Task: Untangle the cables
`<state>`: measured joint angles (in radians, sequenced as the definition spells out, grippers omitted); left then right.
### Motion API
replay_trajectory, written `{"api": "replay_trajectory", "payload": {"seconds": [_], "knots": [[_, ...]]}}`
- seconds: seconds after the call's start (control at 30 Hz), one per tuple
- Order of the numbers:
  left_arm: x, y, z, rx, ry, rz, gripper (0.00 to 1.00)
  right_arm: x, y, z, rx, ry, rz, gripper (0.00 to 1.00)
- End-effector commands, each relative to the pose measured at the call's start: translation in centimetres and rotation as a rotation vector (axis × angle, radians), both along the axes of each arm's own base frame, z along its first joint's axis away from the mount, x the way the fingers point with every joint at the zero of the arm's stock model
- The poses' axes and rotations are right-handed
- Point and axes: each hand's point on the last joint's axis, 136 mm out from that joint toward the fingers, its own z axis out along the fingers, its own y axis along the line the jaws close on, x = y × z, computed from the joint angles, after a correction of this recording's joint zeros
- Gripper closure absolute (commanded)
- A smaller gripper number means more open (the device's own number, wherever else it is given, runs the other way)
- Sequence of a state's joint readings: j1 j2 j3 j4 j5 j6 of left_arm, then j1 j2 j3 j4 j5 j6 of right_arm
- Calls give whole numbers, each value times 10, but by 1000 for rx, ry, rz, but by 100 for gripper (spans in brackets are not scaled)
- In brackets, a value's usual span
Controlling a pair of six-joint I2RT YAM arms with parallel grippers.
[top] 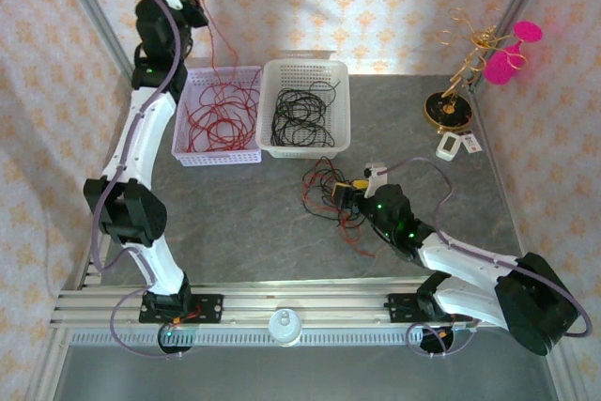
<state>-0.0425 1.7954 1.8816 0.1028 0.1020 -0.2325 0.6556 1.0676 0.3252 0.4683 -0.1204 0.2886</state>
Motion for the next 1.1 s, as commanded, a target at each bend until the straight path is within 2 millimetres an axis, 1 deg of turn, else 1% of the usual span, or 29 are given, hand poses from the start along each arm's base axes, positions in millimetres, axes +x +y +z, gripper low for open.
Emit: {"api": "replay_trajectory", "payload": {"seconds": [0.0, 0.13, 0.2, 0.27, 0.33, 0.43, 0.5, 0.57, 0.7, 0.77, 0.83, 0.97, 1.07], "knots": [[4, -15, -25, -29, 10, -40, 100, -1, -5, 0, 7, 2, -23, 38], [0, -13, -84, -83, 66, -26, 100, -1, -6, 0, 4, 2, -26, 38], [-1, -9, -114, -93, 115, -2, 100, -1, -6, 0, -1, 1, -26, 38], [-4, 0, -141, -88, 171, 51, 100, -1, -7, 0, -7, 2, -29, 38], [-10, 11, -160, -90, 203, 97, 100, -1, -8, -1, -11, 2, -31, 38], [-22, 23, -177, -99, 224, 138, 100, -1, -9, -2, -12, 1, -35, 38], [-29, 35, -184, -104, 240, 179, 100, -1, -8, -3, -10, 4, -33, 38], [-36, 44, -188, -110, 248, 207, 100, 0, -7, -4, -12, 7, -30, 38], [-50, 60, -187, -108, 252, 262, 100, 1, -4, -4, -9, 12, -24, 38], [-56, 63, -188, -97, 257, 278, 100, 2, -4, -5, -9, 14, -25, 38], [-61, 66, -194, -90, 279, 294, 100, 2, -4, -4, -6, 12, -27, 38], [-71, 72, -223, -94, 351, 332, 100, 4, -4, -3, -2, 19, -38, 38], [-71, 71, -248, -92, 411, 334, 100, 4, -6, -1, -3, 28, -51, 38]]}}
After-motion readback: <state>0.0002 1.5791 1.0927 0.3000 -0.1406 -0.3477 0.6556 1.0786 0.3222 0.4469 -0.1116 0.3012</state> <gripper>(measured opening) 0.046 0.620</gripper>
